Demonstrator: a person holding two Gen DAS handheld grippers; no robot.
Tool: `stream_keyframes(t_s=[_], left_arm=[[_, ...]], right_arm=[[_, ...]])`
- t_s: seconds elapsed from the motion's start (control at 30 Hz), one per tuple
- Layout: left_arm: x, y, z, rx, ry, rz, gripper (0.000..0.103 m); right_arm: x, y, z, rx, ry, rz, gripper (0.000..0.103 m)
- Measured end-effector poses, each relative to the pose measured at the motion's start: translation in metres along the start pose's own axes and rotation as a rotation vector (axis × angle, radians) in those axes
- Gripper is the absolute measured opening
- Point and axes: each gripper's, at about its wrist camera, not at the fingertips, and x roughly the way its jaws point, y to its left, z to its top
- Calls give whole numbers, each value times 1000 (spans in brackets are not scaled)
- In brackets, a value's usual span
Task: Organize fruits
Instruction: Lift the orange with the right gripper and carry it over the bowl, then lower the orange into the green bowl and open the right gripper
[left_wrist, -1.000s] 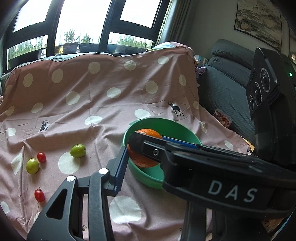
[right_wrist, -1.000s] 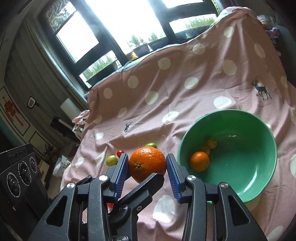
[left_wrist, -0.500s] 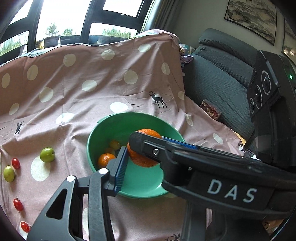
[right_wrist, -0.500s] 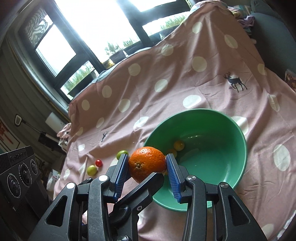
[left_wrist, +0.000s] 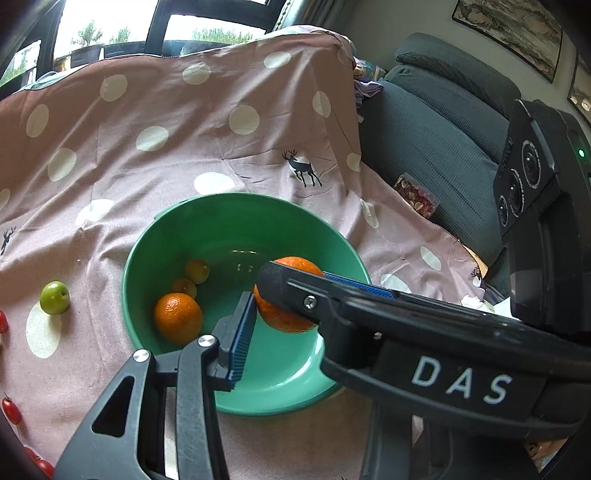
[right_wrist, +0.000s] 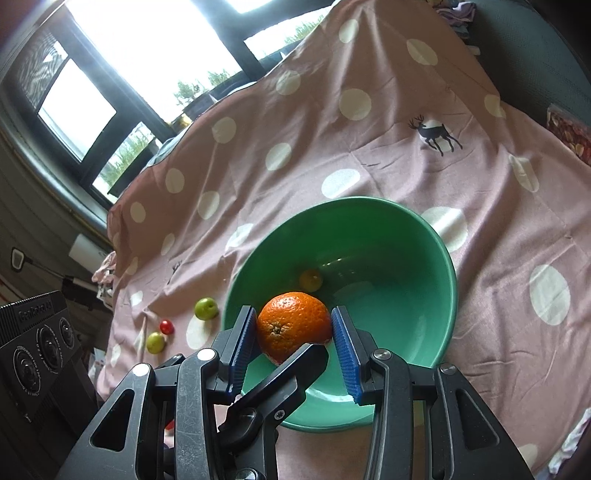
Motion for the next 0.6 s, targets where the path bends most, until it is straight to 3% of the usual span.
stream_keyframes(t_s=[0.6], left_arm=[[28, 8, -5, -39, 83, -26, 41]], right_arm=[[23, -14, 0, 25, 78, -74, 45]])
